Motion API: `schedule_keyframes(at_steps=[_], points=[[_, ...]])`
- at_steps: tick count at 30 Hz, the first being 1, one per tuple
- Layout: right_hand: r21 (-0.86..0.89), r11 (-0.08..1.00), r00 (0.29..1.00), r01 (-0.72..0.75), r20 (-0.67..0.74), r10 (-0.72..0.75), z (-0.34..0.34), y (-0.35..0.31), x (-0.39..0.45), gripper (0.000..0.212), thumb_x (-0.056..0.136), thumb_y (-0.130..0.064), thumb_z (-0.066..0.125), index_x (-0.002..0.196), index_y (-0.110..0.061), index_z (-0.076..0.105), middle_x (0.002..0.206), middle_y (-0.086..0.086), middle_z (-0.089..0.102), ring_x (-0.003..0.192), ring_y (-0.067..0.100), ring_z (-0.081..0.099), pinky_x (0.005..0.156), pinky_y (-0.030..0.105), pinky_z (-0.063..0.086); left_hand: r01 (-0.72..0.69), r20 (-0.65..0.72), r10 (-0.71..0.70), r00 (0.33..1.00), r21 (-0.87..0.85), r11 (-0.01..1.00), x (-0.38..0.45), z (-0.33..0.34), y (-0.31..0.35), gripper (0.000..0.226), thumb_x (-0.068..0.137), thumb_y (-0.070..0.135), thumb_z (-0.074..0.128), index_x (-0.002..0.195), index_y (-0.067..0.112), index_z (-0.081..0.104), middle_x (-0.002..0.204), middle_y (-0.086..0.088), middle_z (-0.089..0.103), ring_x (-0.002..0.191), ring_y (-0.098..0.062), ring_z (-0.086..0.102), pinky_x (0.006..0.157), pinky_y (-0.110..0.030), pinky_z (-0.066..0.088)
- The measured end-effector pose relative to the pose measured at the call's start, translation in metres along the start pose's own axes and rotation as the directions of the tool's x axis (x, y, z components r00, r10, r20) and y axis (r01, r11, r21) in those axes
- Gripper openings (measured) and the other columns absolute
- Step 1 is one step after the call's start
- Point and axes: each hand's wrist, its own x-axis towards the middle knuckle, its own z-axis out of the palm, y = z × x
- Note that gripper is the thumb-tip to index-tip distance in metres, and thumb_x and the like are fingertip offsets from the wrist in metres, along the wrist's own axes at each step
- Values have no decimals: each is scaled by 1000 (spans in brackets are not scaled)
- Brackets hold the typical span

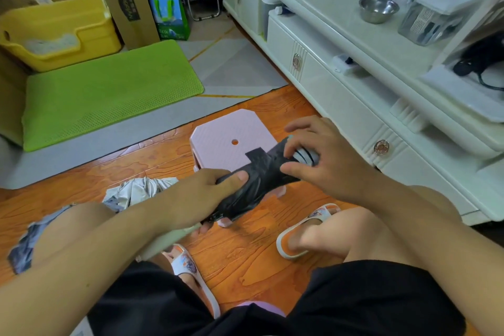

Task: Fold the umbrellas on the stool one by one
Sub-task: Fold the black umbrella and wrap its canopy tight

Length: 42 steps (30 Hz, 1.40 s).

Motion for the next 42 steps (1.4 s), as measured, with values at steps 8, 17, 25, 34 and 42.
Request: schedule_keyframes(at_steps=[8,17,25,34,42], points=[[140,985,993,-102,-43,109,-5,-8,12,8,87,-24,78,89,-26,70,122,-10,59,116,9,54,94,31,54,-9,68,13,998,-64,998,-1,-10,10,52,94,64,50,102,14,63,53,-4,64,43,-22,53,48,-29,48],[67,993,922,98,-382,-65,1,-7,2,20,85,-4,78,75,-20,70,129,-4,55,121,23,51,95,6,39,-65,53,71,996,-104,992,-4,-1,16,51,98,62,45,101,13,60,68,-15,71,43,-23,54,46,-27,47],[175,985,938,11,-343,50,-3,4,-3,14,94,-11,67,94,-24,65,107,-10,62,106,10,58,86,13,46,-53,-18,53,998,-24,998,-6,7,14,46,90,66,54,102,22,60,52,-1,63,42,-14,55,52,-28,51],[-1,999,999,41,-31,-41,-29,15,13,25,86,-9,77,99,-31,76,101,-10,63,100,6,56,83,17,45,-76,-226,126,966,216,973,3,10,-2,41,82,65,68,111,36,61,69,16,65,59,1,61,52,-15,43],[-145,987,996,73,65,-64,-30,11,21,17,86,-20,78,90,-35,70,98,-11,57,98,9,50,81,21,41,-115,-279,234,931,383,917,2,6,-8,48,82,69,63,119,39,57,88,18,65,76,-2,61,61,-16,41]])
